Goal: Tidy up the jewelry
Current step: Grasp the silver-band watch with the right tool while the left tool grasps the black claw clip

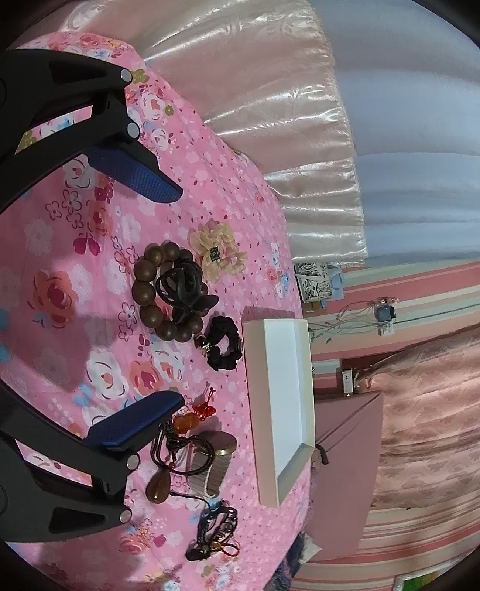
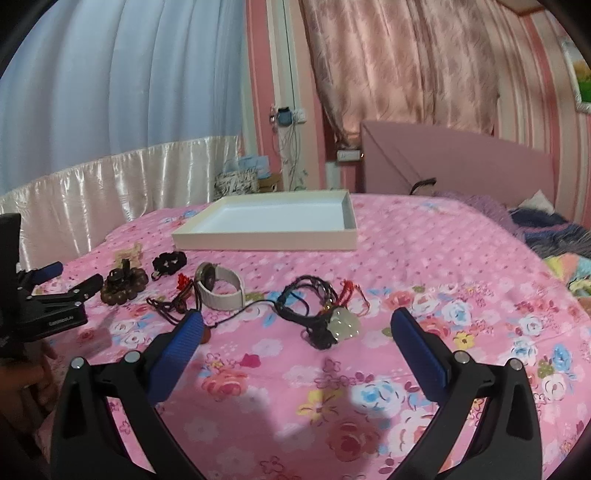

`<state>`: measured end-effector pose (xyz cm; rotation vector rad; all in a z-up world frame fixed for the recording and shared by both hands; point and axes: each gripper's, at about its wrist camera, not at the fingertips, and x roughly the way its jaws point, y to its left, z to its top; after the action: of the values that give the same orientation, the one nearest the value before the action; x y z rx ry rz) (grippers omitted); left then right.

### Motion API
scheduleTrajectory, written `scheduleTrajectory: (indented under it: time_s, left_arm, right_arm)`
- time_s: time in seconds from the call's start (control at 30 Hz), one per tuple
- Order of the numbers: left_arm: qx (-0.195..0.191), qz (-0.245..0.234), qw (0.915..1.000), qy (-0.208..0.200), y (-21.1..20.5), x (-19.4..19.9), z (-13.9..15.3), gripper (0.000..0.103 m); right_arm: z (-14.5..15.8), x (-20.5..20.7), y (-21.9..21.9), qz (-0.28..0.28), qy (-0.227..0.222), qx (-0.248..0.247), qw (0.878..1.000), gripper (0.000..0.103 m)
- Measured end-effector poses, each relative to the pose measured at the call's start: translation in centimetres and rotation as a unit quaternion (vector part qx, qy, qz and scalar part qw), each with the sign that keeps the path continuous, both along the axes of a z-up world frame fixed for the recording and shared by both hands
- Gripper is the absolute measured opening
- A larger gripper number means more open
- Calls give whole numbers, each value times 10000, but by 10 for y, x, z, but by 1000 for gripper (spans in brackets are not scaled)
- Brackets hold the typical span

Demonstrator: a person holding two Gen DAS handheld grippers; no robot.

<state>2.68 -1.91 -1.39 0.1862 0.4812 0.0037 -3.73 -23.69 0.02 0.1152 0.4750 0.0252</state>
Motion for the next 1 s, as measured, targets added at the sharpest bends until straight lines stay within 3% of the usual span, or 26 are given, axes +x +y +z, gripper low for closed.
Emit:
scheduleTrajectory:
  time_s: [0.13, 0.23, 0.3, 0.47, 0.57, 0.67, 0.77, 0.93, 1.0]
  left_arm:
    - [98, 44, 9999, 55, -4, 1, -2, 100]
    - [24, 99, 9999, -133, -2, -7, 1, 100]
    - [-39, 108, 9999, -52, 0, -4, 1, 100]
    - [-214, -11, 9994, 267, 1, 6, -1, 100]
    - [108, -90, 9984, 546, -12, 19, -6, 100]
    - [257, -261, 9983, 464, -21, 23, -4, 100]
    - [-252, -511, 9975, 425, -15, 33, 9, 100]
    - [-638, -512, 9944, 668, 3, 71, 9, 100]
    - [-730, -535, 9928, 782, 8, 84, 2, 100]
  right_arm:
    - [0, 2, -14, 84, 74, -20, 9999, 100]
    - [-2, 7, -20, 178, 207, -33, 9996, 92]
    - [-1, 13, -24, 234, 280, -25, 9993, 83]
    - [11, 23, -12, 521, 77, -31, 9986, 79]
    - [13, 33, 7, 726, 71, 2, 9973, 75]
    - [6, 50, 29, 929, 304, 87, 9952, 64]
    - [1, 71, 41, 931, 516, 114, 9943, 58]
    - [-9, 117, 53, 950, 946, 53, 9910, 42]
    - [-19, 136, 58, 982, 1289, 66, 9868, 28]
